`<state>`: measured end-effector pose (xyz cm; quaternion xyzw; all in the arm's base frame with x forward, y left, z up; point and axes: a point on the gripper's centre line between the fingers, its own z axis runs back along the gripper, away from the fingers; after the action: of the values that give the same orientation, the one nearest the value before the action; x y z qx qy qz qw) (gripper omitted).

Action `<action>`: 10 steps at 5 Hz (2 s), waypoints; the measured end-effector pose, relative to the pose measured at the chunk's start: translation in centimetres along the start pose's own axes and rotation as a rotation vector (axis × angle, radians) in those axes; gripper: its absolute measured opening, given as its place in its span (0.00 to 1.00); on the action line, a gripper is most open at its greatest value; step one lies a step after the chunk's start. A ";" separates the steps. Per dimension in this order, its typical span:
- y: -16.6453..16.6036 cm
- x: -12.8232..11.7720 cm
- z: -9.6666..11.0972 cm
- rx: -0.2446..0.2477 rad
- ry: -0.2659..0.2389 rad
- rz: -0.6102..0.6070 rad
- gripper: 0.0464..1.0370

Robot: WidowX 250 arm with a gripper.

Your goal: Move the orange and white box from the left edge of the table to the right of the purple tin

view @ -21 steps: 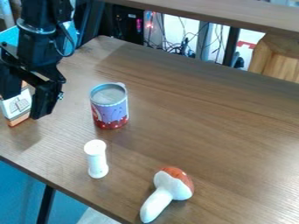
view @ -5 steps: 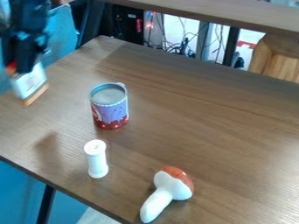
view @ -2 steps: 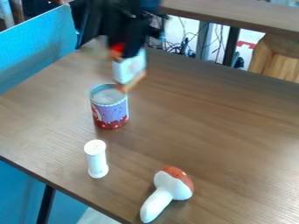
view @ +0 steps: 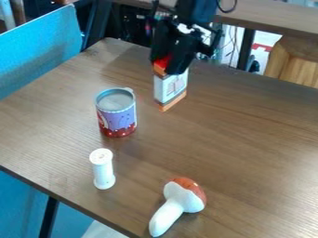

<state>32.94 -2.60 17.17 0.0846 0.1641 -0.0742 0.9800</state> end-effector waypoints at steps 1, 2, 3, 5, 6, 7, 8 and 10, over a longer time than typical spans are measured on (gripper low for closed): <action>-0.5 1.7 -2.9 -0.001 0.099 -0.007 0.34; -1.1 4.0 -5.3 -0.020 0.166 -0.015 0.34; -1.8 5.7 -7.2 -0.041 0.207 -0.012 0.34; -1.9 6.4 -7.3 -0.045 0.198 -0.014 0.34; -1.8 6.4 -7.3 -0.043 0.198 -0.009 0.38; -2.0 6.1 -7.9 -0.048 0.223 0.009 0.72; -1.2 5.0 -6.3 -0.082 0.178 0.058 0.95; 1.3 1.5 -5.5 -0.137 0.143 0.182 0.96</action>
<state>32.87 -0.50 11.76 0.0372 0.2297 0.0325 0.9720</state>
